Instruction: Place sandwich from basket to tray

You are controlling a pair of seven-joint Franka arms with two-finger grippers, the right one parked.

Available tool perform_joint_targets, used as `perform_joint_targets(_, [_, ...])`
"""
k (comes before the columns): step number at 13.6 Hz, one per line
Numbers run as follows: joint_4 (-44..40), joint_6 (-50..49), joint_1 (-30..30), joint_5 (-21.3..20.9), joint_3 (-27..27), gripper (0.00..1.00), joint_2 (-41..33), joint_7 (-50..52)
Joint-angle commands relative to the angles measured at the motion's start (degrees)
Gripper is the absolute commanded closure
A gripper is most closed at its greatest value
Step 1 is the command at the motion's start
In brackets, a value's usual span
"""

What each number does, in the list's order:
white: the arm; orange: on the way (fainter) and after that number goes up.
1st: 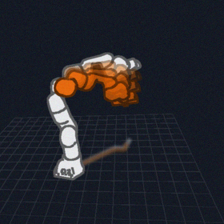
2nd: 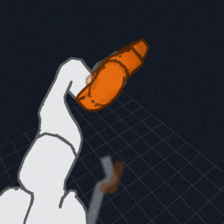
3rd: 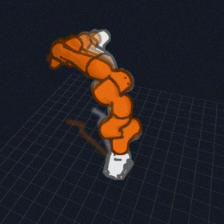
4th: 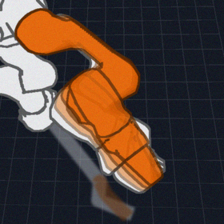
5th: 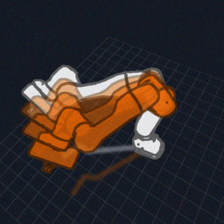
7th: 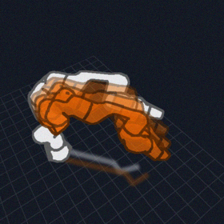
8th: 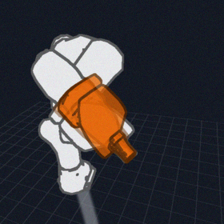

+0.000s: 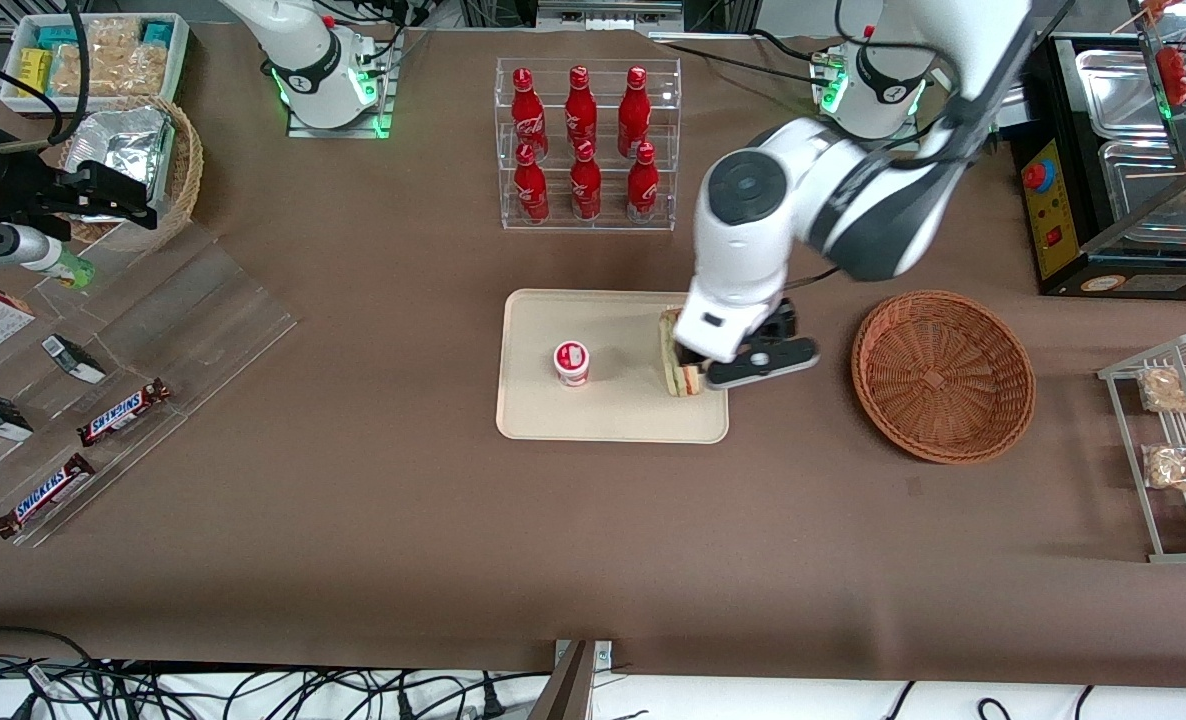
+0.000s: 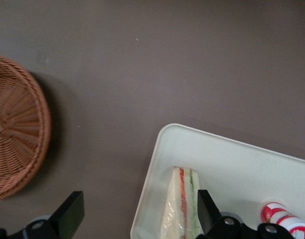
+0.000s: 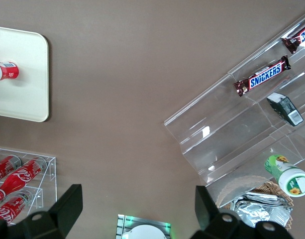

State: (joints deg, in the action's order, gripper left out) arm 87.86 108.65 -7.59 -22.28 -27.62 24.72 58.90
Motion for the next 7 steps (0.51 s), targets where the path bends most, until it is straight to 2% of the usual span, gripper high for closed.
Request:
perform_joint_targets(1, [0.64,-5.62,3.1,2.24,-0.06,0.0,-6.33,-0.01])
perform_joint_targets(4, [0.73,-7.4,7.31,6.45,-0.24,0.0,-10.55,-2.81])
perform_joint_targets(7, [0.64,-10.81,12.67,10.84,-0.24,0.0,-13.37,-13.33])
